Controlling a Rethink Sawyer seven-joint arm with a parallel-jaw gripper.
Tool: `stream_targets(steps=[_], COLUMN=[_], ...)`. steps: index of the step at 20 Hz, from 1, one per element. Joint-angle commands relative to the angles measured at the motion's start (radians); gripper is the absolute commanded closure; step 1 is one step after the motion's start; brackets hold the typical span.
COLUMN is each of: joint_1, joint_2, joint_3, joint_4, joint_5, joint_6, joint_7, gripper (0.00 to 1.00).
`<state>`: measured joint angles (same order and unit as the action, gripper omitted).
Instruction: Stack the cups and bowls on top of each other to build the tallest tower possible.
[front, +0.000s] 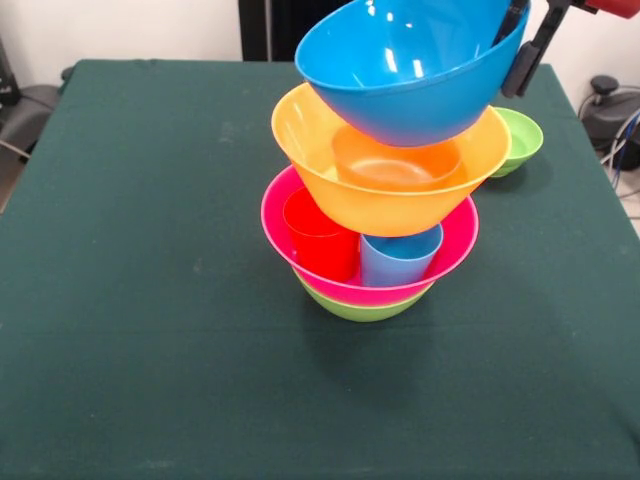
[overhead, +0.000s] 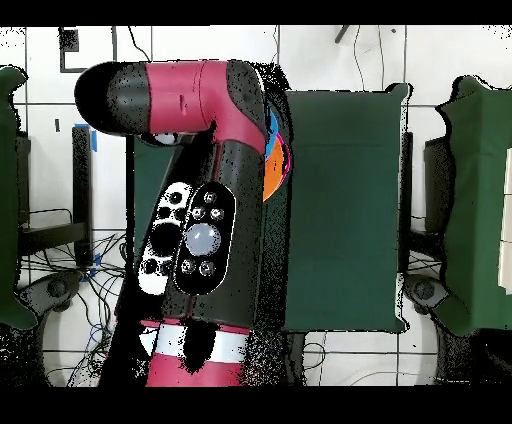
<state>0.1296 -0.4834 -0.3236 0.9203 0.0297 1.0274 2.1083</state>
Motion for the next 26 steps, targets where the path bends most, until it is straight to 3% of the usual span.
stream_targets(steps=[1, 12, 26], joint_1=[0.02, 0.096, 0.115], joint_2=[0.049, 0.101, 0.116], joint_3=[0.011, -0.112, -0.136], joint_4=[0.095, 0.068, 0.077], joint_5=[-0.041, -0.084, -0.018], joint_6=[-0.025, -0.036, -0.043], joint_7=[0.179, 0.233, 0.229], gripper=[1.0, 1.0, 1.0])
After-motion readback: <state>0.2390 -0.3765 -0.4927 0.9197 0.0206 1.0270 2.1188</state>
